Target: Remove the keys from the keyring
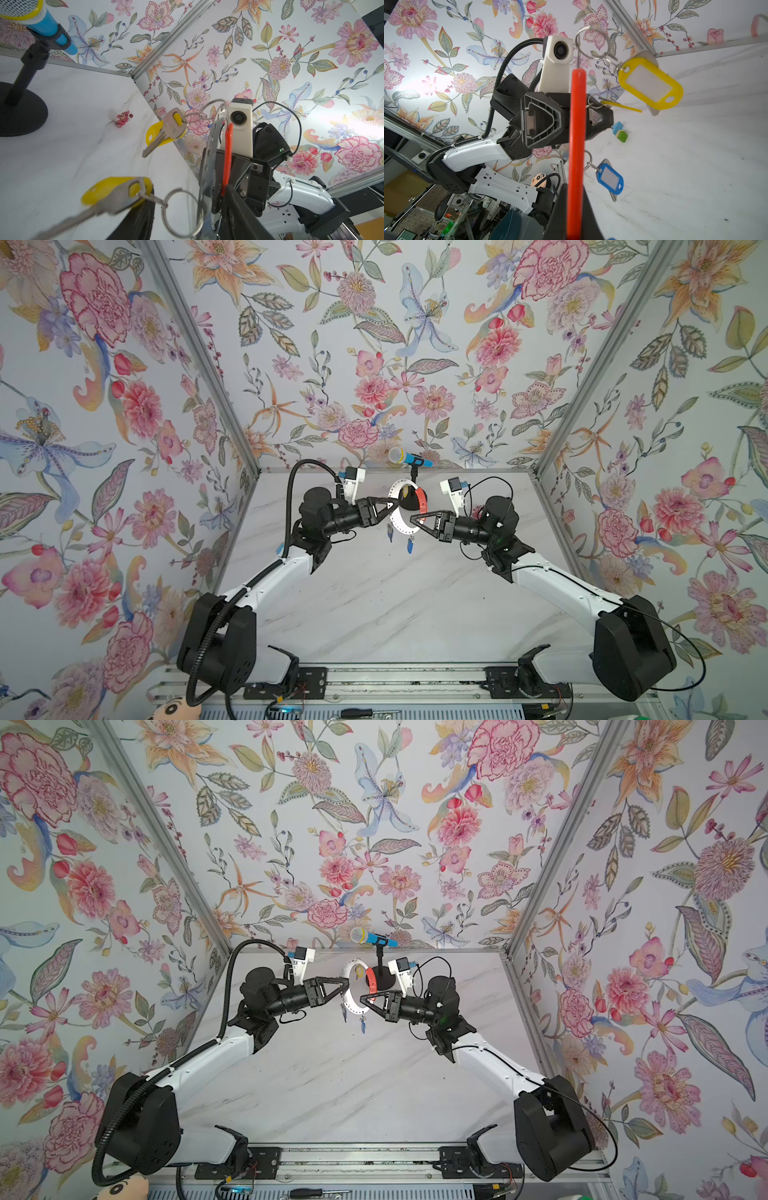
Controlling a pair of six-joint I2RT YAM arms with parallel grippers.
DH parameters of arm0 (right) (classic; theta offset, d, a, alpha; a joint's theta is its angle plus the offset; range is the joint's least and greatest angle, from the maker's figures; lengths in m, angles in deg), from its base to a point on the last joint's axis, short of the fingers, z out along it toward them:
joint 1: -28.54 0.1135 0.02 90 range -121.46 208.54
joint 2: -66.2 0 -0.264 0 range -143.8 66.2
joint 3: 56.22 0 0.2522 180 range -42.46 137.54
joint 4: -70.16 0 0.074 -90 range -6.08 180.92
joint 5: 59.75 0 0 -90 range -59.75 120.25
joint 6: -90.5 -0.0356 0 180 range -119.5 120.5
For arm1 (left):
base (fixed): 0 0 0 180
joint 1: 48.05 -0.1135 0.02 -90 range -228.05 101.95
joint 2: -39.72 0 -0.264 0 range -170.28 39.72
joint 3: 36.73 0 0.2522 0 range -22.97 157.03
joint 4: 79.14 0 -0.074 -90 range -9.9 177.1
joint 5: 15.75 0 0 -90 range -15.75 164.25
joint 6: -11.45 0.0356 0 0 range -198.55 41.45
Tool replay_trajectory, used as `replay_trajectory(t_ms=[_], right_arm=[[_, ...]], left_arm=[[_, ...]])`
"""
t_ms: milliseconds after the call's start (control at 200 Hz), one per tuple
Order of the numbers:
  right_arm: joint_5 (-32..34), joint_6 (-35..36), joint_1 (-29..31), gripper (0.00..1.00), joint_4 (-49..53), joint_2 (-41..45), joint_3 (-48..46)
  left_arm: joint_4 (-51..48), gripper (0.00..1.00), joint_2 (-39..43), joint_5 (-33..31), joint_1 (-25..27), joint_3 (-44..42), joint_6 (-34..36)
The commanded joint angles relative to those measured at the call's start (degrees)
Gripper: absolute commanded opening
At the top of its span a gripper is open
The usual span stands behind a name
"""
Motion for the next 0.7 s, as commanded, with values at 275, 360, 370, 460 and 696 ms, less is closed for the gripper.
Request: replay_trajectory(t_ms=[275,360,370,460,696], right_arm=[[9.35,1.31,-0.63,0.00,5.33,1.78,5.13],[9.98,1.07,-0.59,0.00,5.77,1.17,5.98],[10.03,1.09,-0.62,0.00,5.78,1.02,6.04],[10.09,0.79,-0.43,0.00,5.58,0.46,6.52],[9.94,0.07,0.85,0.00,4.82,-0.32,7.02]], left_arm=[[5.41,0.65,10.21,-11.79,4.41,-11.72,-4.73],[7.70,0.65,10.22,-14.16,7.27,-12.35,-6.38],[7.90,0.65,10.22,-14.53,7.58,-12.36,-6.51],[8.65,0.65,9.58,-16.55,9.29,-12.23,-7.55],[17.91,0.62,3.19,-17.00,11.93,-10.12,-13.20]])
